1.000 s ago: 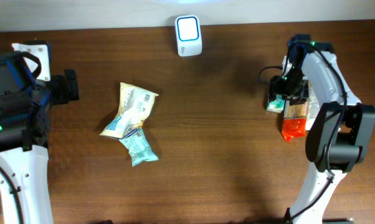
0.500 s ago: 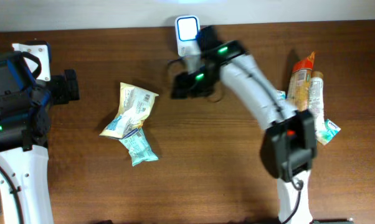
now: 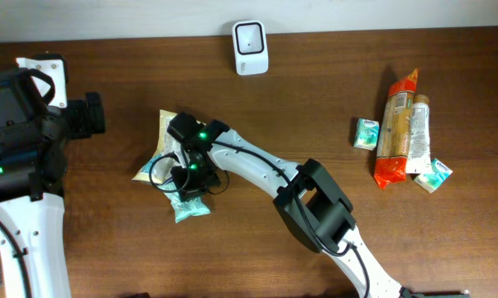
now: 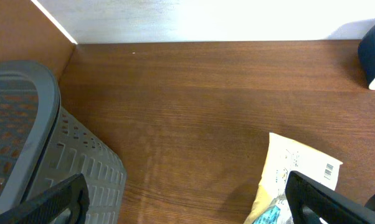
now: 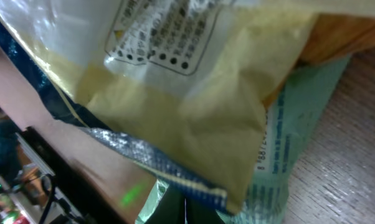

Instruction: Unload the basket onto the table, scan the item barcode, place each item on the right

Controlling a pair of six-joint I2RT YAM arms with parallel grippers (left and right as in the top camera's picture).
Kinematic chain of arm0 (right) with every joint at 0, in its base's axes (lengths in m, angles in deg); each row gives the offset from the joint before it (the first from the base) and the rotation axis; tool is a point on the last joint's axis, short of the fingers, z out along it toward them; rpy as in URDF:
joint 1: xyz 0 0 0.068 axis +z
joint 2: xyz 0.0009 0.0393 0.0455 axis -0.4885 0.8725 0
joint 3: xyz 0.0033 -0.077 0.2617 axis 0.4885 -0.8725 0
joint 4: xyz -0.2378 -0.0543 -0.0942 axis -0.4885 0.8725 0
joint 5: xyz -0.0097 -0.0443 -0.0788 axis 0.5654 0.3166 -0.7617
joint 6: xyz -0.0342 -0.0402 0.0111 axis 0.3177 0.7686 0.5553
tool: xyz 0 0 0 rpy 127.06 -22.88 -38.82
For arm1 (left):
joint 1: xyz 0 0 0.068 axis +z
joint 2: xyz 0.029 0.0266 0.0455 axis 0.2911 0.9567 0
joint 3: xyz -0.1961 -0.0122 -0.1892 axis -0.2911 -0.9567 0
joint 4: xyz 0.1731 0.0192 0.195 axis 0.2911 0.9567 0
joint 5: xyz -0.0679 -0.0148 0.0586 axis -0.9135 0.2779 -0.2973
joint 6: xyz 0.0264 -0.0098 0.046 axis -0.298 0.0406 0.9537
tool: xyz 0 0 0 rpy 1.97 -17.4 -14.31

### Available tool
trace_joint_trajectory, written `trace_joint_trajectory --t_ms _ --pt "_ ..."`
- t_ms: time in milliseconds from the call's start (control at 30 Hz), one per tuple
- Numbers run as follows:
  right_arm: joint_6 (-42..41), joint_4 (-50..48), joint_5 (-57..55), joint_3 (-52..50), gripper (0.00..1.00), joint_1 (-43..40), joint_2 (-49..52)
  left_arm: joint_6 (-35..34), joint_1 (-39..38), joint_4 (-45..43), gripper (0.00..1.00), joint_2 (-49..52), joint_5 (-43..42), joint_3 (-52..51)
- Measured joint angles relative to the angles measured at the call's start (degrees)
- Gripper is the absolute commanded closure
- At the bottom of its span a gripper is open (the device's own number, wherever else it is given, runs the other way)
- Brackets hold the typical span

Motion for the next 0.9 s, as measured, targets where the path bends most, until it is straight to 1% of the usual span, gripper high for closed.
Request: trace_joint_trajectory --t_ms 100,267,333,400,467,500,533,567,600,633,667,700,767,833,867,900 --pt "-0.15 5.07 0.33 0.02 0.95 -0.92 0.09 0.02 0.00 0.00 0.01 0.00 0.00 0.00" --pt "4.02 13.68 -1.44 0.07 0.87 -5.33 0.09 0.00 0.00 -0.02 0.01 0.00 0.00 0.00" --pt "6.49 15.10 -2.40 0.24 0.85 -7.96 0.09 0.02 0.00 -0.02 0.01 0.00 0.00 0.00" --pt "10.82 17.18 -6.32 1.73 0.80 -11.65 0.20 0.00 0.00 0.00 0.01 0.00 0.00 0.00" --pt "16.24 20.55 -10.75 5.53 0.75 -15.47 0.85 0.00 0.00 0.00 0.01 0.00 0.00 0.00" --pt "17.94 21.68 -12.20 8.00 0.71 -16.68 1.27 0.02 0.00 0.00 0.01 0.00 0.00 0.00" --pt "18.88 23.30 -13.22 10.56 0.69 -17.57 1.49 0.02 0.00 -0.02 0.01 0.00 0.00 0.00" --pt "19.82 24.79 -13.92 13.25 0.65 -18.10 1.49 0.02 0.00 0.00 0.01 0.00 0.00 0.00" --pt "20.59 26.45 -14.56 15.82 0.54 -18.12 1.49 0.00 0.00 0.00 0.01 0.00 0.00 0.00" --pt "20.96 27.45 -14.75 16.90 0.37 -18.03 1.49 0.02 0.00 0.00 0.01 0.00 0.00 0.00" --pt "19.93 30.47 -14.93 17.35 0.25 -17.92 1.49 0.00 0.00 -0.04 0.01 0.00 0.00 0.00" --pt "19.10 32.87 -15.10 17.31 0.20 -17.94 1.49 0.02 0.00 -0.02 0.01 0.00 0.00 0.00" --pt "17.86 34.77 -15.15 16.76 0.20 -18.32 1.49 0.02 0.00 0.00 0.01 0.00 0.00 0.00" --pt "16.74 34.82 -14.19 13.07 0.21 -20.06 1.53 0.02 0.00 0.00 0.01 0.00 0.00 0.00" --pt "16.74 34.93 -13.35 11.96 0.25 -20.76 1.53 0.02 0.00 0.00 0.01 0.00 0.00 0.00" --pt "17.11 34.86 -11.21 8.94 0.34 -22.62 1.53 0.02 0.00 -0.04 0.01 0.00 0.00 0.00"
